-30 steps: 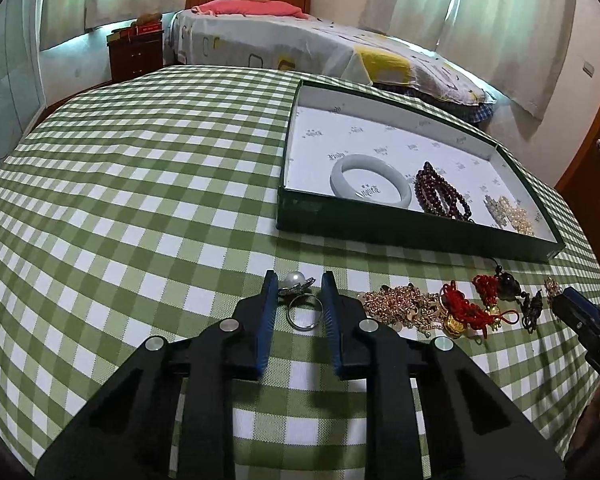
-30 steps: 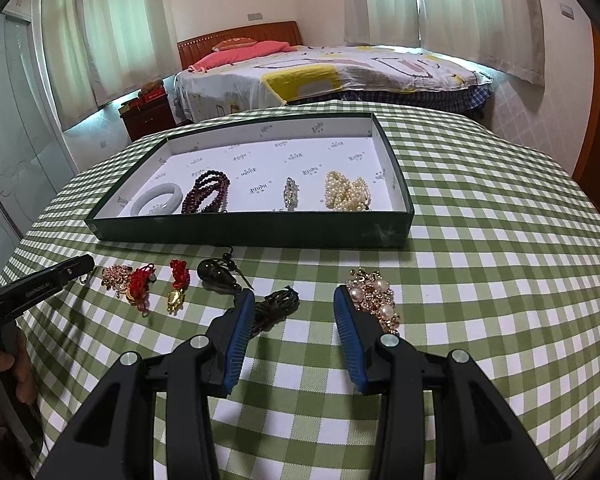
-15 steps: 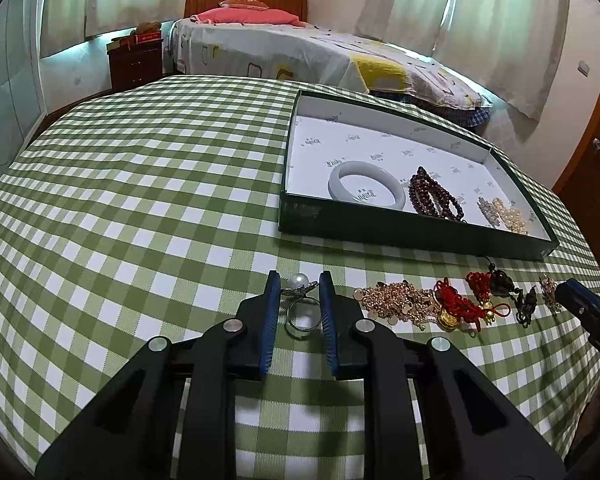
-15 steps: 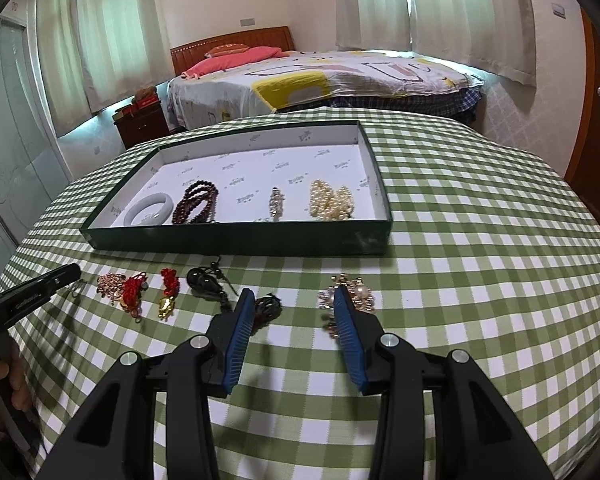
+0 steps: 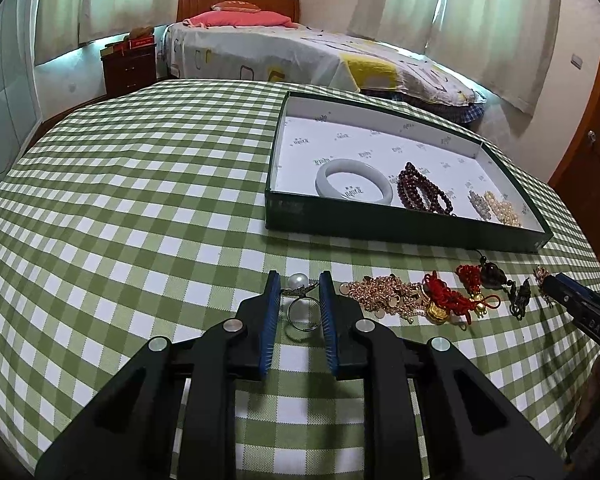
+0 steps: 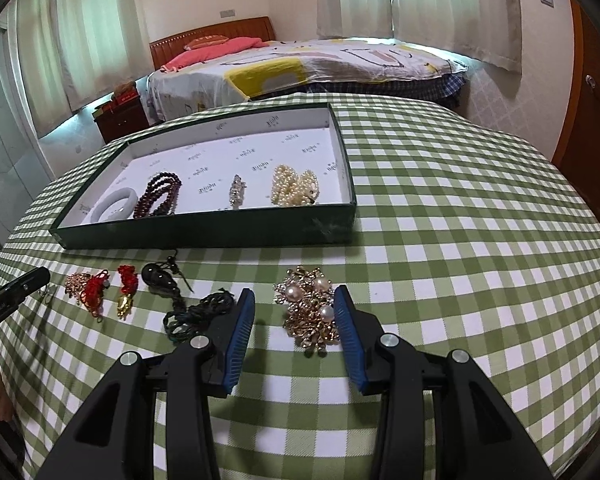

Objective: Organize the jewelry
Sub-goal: 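Grasp the silver pearl ring with the left gripper while the right grasps the gold pearl brooch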

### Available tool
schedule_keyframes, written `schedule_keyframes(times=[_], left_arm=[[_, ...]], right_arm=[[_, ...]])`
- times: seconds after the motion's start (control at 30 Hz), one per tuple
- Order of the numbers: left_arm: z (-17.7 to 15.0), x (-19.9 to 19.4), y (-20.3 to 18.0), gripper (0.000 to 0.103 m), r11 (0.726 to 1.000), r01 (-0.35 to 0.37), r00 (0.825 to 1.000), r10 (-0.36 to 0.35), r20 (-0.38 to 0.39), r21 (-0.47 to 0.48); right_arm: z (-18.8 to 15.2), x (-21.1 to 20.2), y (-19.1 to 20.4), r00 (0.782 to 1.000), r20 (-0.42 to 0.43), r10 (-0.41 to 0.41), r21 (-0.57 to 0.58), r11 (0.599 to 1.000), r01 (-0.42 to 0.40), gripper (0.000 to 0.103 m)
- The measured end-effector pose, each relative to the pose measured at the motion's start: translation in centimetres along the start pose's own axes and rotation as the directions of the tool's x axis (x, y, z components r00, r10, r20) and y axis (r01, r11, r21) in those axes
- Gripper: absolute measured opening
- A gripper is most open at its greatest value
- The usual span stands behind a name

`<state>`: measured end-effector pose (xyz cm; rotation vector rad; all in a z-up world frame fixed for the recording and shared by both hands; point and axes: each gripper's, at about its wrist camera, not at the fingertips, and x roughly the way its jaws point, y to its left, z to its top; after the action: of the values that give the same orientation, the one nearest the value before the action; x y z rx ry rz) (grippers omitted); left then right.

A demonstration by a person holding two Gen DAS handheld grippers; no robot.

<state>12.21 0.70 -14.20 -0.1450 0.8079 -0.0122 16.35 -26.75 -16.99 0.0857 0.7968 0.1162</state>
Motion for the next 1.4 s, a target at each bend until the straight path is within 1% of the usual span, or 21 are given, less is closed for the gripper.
schedule_keyframes(times=[0.27, 0.3, 0.33, 0.4, 0.67, 0.77, 1.07, 1.4], left_arm=[[-0.3, 0.3, -0.1, 0.020, 1.000, 0.001, 1.000, -0.001, -0.008, 0.002], [-0.3, 0.3, -0.2, 0.020, 1.000, 0.001, 1.000, -0.001, -0.008, 0.003], [-0.3, 0.3, -0.2, 0.020, 1.000, 0.001, 1.000, -0.001, -0.008, 0.003], [-0.3, 0.3, -0.2, 0.020, 1.000, 0.001, 1.000, -0.001, -0.008, 0.003], [-0.3, 0.2, -0.2, 0.020, 1.000, 0.002, 1.000, -0.002, -0.003, 0.004], [-0.2, 0.2, -0.3, 0.020, 1.000, 0.003, 1.000, -0.003, 0.002, 0.007], [0.0, -0.4, -0.5, 0.020, 1.000, 0.007, 1.000, -0.007, 0.014, 0.014], [1.3, -1.8, -1.0, 0.020, 0.999, 0.028, 0.998, -0.029, 0.053, 0.020]], right_arm=[[0.0, 0.9, -0.2, 1.000, -0.020, -0.017, -0.019, 1.000, 0.016, 0.041], [0.0, 0.9, -0.1, 1.000, -0.020, -0.019, -0.022, 1.000, 0.019, 0.040], [0.0, 0.9, -0.1, 0.999, -0.019, -0.025, -0.026, 0.999, 0.025, 0.034], [0.0, 0.8, -0.3, 1.000, -0.017, -0.024, -0.024, 0.999, 0.024, 0.026], [-0.1, 0.6, -0.4, 1.000, -0.013, -0.005, -0.012, 1.000, 0.004, 0.025], [-0.1, 0.3, -0.1, 1.000, -0.005, 0.002, -0.020, 1.000, -0.002, 0.023], [0.0, -0.3, 0.5, 1.000, 0.009, 0.016, -0.030, 0.999, -0.016, 0.023], [1.4, -2.7, 1.4, 0.997, 0.072, 0.036, -0.041, 0.999, -0.033, 0.023]])
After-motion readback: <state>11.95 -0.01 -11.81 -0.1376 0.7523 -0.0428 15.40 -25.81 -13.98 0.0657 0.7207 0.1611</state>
